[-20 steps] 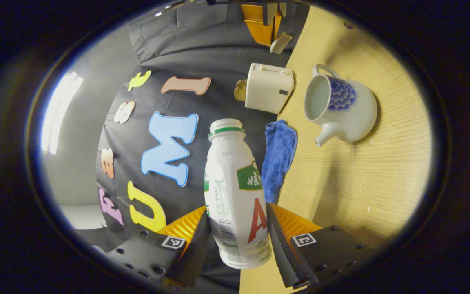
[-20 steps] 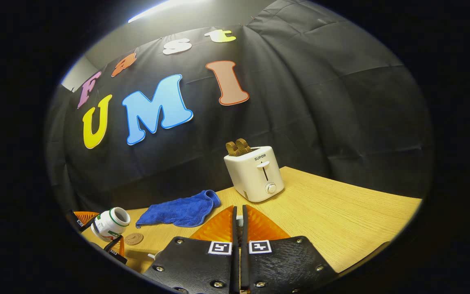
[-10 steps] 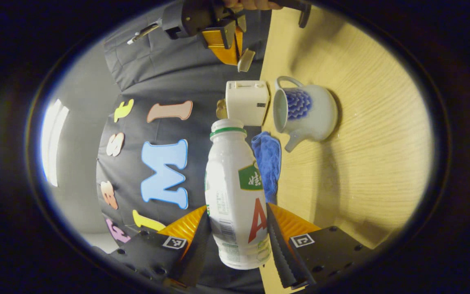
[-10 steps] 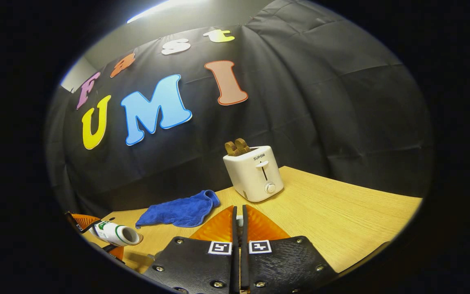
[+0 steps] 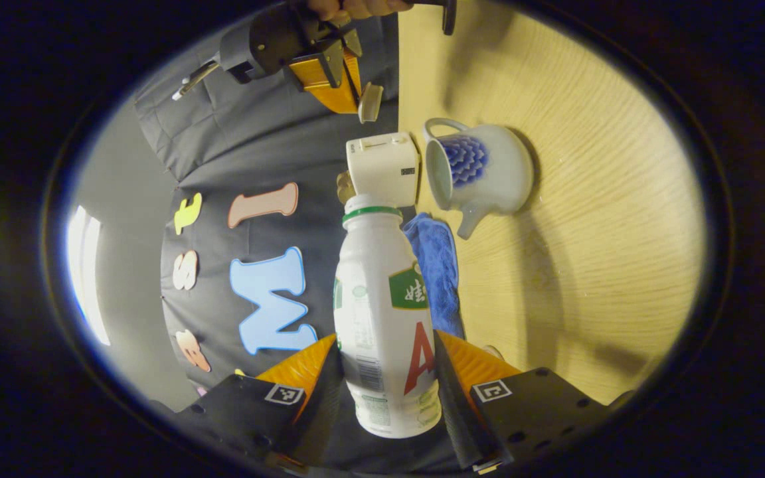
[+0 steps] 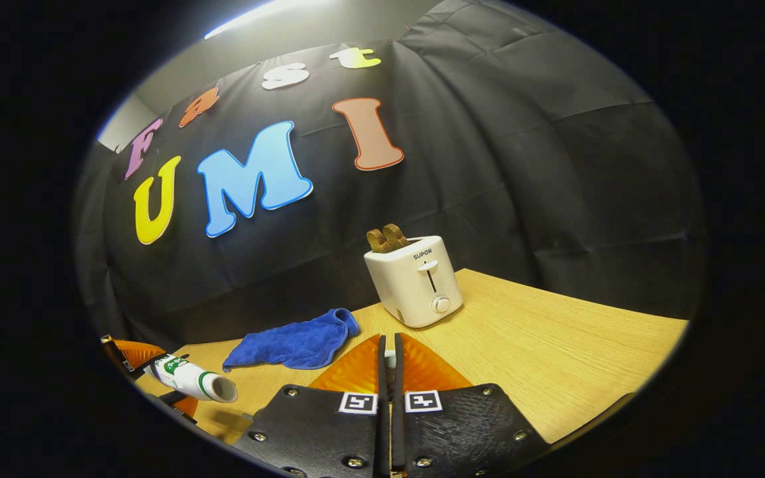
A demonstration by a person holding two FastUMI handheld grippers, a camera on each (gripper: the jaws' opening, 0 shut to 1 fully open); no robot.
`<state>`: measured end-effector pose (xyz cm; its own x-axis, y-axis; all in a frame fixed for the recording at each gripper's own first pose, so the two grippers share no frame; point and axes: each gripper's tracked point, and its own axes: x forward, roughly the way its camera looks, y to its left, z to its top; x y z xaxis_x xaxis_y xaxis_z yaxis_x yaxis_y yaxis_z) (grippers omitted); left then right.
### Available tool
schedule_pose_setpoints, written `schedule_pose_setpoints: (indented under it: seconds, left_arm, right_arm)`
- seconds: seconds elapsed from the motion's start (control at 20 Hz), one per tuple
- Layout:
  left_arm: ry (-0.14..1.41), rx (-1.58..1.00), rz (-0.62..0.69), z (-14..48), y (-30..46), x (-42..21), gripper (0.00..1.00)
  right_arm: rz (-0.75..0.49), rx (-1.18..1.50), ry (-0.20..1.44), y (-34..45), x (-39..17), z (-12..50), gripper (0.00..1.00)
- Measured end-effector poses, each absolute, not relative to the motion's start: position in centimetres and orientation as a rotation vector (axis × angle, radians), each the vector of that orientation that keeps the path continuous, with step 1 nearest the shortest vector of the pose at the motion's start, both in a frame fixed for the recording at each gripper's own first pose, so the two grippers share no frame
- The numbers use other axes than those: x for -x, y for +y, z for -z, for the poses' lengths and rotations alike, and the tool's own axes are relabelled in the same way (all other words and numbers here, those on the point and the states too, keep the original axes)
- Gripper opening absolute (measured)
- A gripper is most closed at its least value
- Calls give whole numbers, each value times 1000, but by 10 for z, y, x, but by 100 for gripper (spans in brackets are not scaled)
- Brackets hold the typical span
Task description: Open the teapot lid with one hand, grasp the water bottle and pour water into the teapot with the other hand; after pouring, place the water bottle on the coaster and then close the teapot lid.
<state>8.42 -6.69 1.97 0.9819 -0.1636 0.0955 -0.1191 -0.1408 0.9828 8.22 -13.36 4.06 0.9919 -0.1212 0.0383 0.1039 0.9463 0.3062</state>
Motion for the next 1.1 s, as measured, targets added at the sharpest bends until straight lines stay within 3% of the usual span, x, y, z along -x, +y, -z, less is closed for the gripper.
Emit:
schedule_pose_setpoints:
  seconds: [0.95,1.05,1.1]
  left_arm:
    - [-230,-1831,49,-28,-68,-86,83]
    - [-229,-1834,48,-29,-67,-88,71]
    - [-231,-1838,49,-29,-67,-89,83]
  right_arm:
    - [103,-319,-57,-132,-82,-41,1]
    - [103,-320,-57,-132,-81,-40,1]
    - [103,-321,-57,-132,-81,-41,1]
